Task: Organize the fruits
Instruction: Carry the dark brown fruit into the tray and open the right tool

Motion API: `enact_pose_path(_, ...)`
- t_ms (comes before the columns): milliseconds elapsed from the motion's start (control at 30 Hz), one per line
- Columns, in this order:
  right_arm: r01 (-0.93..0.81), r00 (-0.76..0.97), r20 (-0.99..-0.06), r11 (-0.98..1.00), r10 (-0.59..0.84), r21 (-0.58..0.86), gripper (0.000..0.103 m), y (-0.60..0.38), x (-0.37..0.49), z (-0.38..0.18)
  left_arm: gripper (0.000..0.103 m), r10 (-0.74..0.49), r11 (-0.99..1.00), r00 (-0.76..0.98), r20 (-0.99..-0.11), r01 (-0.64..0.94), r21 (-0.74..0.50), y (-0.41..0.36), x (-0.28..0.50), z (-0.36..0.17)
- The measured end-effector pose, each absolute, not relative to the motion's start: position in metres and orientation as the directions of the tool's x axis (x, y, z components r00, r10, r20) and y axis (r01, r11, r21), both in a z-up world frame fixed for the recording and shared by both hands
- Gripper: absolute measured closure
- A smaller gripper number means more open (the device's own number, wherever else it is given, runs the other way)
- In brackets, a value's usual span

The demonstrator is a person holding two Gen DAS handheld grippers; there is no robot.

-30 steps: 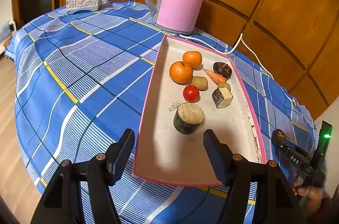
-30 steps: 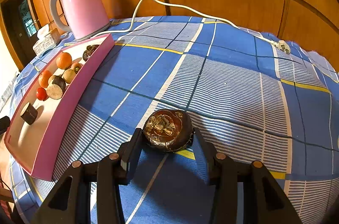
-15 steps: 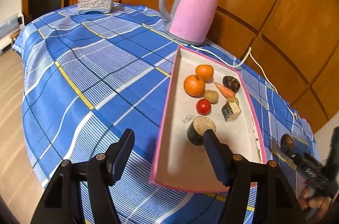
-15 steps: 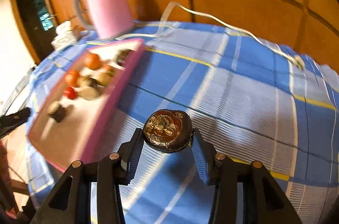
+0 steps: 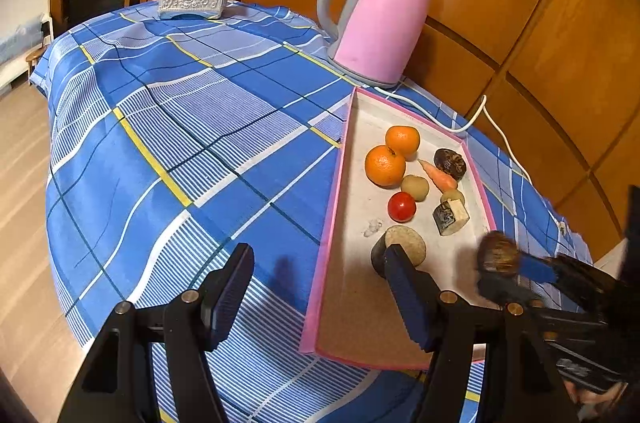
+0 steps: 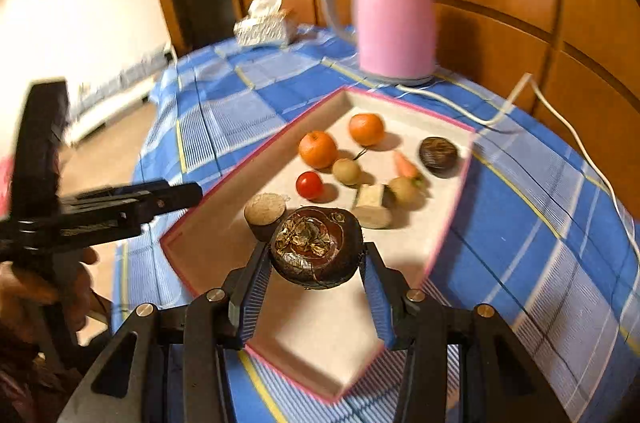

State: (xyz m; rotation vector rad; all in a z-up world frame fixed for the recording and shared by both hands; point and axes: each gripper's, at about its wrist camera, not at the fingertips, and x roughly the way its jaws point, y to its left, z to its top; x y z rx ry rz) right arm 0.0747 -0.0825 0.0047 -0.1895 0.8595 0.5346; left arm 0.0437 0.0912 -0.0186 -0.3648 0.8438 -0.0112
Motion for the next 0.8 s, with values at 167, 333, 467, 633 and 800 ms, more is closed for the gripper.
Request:
enact_pose_path(167,-0.547,0.458,-0.827,0.836,0.328,0.029,0.057,-0.057,0.098,-0.023,0.035,-0.151,0.937,0.659,-0.737,-0.141,-0.319,0.093,0.045,-0.022)
enact_pose_path(333,-0.51,0.435,-0.847,0.859,0.307,0.049,0.053,-0.056,0.113,-0.038,0.035,-0.152,0.939,0.651,-0.744,-0.14,-0.313,0.092,0.047,-0.026)
enact_pose_path(467,-0.487,0.444,-0.837,0.87,0.319,0.074,0.043,-0.063,0.113,-0.037,0.035,-0.155,0.941,0.645,-0.749,-0.134,-0.31,0.089,0.047,-0.027)
enact_pose_path(633,-0.47,0.459,-0.829,0.879,0.319,0.079,0.043,-0.069,0.107,-0.031,0.035,-0.153,0.945,0.645,-0.749,-0.126,-0.301,0.085,0.045,-0.026)
enact_pose_path(800,-0.451,0.486,-0.807,0.887,0.335,0.097,0.043,-0.073,0.099,-0.021,0.033,-0.149,0.947,0.649,-0.746,-0.122,-0.296,0.084,0.042,-0.023)
